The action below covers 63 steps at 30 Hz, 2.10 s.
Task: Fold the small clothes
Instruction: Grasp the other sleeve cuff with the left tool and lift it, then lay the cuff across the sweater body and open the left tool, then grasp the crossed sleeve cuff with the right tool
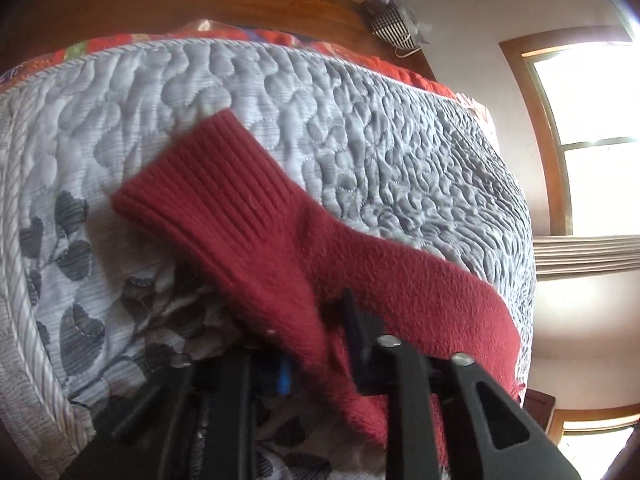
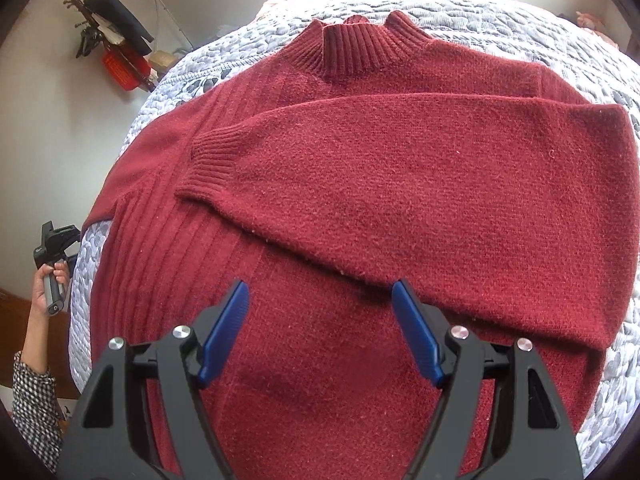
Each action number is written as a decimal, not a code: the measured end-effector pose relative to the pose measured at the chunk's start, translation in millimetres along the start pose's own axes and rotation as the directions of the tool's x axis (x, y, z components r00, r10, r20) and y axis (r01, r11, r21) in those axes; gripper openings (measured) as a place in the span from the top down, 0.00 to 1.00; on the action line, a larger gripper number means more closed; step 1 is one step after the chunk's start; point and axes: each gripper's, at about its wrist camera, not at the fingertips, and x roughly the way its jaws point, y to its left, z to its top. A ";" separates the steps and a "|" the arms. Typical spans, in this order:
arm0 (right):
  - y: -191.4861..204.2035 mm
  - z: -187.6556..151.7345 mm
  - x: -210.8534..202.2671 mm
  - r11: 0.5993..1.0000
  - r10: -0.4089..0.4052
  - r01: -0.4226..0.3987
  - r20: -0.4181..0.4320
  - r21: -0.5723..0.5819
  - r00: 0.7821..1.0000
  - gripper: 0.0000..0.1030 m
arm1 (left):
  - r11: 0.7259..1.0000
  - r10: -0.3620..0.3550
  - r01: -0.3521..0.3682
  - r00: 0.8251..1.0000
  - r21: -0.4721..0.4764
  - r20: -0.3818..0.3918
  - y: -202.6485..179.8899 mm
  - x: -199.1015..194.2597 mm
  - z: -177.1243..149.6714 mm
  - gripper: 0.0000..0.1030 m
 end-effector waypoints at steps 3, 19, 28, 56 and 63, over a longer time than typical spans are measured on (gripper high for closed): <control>-1.5 -3.7 -2.9 1.000 -0.006 0.006 0.002 -0.003 1.000 0.28 | 0.999 -0.009 0.007 0.998 0.040 0.055 -7.7 -9.4 -2.4 0.93; -39.9 -33.8 -44.2 0.999 -0.052 0.051 0.077 0.019 0.996 0.27 | 0.768 -0.267 0.112 0.951 0.631 0.156 -221.4 -68.4 -124.7 0.94; -68.8 -52.9 -67.7 0.996 -0.080 0.075 0.118 0.046 0.990 0.26 | 0.604 -0.317 0.222 0.948 0.765 -0.024 -313.7 -28.7 -244.7 0.93; -109.2 -72.7 -76.5 0.991 -0.095 0.082 0.121 0.110 0.988 0.25 | 0.278 -0.015 0.447 0.887 0.850 -0.461 -347.7 92.7 -447.3 0.22; -79.0 -50.9 -82.4 0.994 -0.101 0.095 0.138 0.050 0.985 0.25 | 0.351 -0.038 0.436 0.891 0.828 -0.453 -331.0 52.6 -397.2 0.17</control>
